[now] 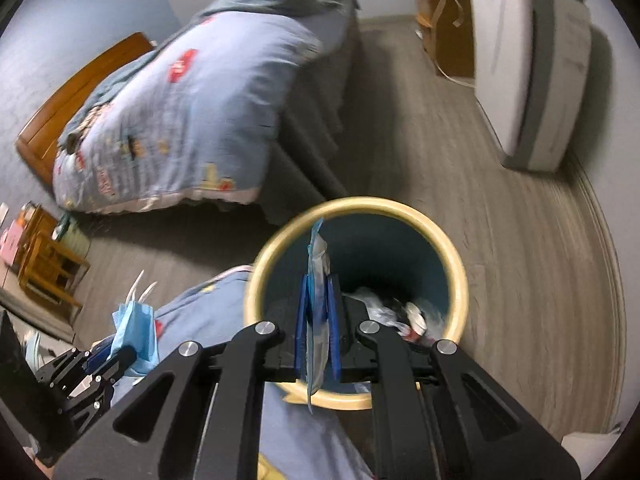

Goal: Collect trash
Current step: 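Carry the mask and packet over the bin and open both tools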

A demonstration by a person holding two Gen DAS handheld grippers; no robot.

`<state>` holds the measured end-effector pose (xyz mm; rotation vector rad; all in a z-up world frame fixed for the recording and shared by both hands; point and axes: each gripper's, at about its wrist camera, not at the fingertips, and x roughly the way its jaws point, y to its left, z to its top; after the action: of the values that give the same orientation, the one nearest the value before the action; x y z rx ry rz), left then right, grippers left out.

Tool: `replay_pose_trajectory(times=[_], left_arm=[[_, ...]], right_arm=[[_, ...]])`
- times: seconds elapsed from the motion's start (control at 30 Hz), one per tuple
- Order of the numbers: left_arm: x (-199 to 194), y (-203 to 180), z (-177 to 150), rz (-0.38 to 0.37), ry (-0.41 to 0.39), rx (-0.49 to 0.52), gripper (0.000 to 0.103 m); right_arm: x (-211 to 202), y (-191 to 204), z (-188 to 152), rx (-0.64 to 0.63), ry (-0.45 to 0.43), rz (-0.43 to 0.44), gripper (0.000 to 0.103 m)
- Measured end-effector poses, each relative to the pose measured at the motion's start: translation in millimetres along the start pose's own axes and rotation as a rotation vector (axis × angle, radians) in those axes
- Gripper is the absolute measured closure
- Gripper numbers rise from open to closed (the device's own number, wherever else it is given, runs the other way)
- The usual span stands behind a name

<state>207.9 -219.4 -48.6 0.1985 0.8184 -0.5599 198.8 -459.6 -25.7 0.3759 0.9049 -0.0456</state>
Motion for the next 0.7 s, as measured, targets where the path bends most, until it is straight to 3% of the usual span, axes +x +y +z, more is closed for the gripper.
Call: replay_pose_trajectory(times=[0.2, 0.4, 0.53, 0.57, 0.63, 0.7], left_arm=[[55, -49, 17, -0.046, 0.043, 0.086, 0.085], [83, -67, 21, -0.065, 0.056, 0.116, 0.083], [90, -67, 24, -0.057, 0.051, 0.103, 0.067], [90, -66, 23, -0.055, 0.052, 0.096, 0.057], [88, -63, 23, -0.047, 0.044, 0.087, 0.047], [84, -59, 21, -0.043, 0.039, 0.080, 0.047]], right_arm=[[32, -29, -12, 0.070, 0.079, -0.029, 0.094], [42, -34, -13, 0.079, 0.079, -0.029, 0.093], [46, -39, -13, 0.097, 0.079, -0.026, 0.092], [46, -41, -12, 0.099, 0.078, -0.029, 0.088], [45, -43, -12, 0.110, 0.071, -0.030, 0.079], [45, -43, -12, 0.119, 0.069, -0.027, 0.079]])
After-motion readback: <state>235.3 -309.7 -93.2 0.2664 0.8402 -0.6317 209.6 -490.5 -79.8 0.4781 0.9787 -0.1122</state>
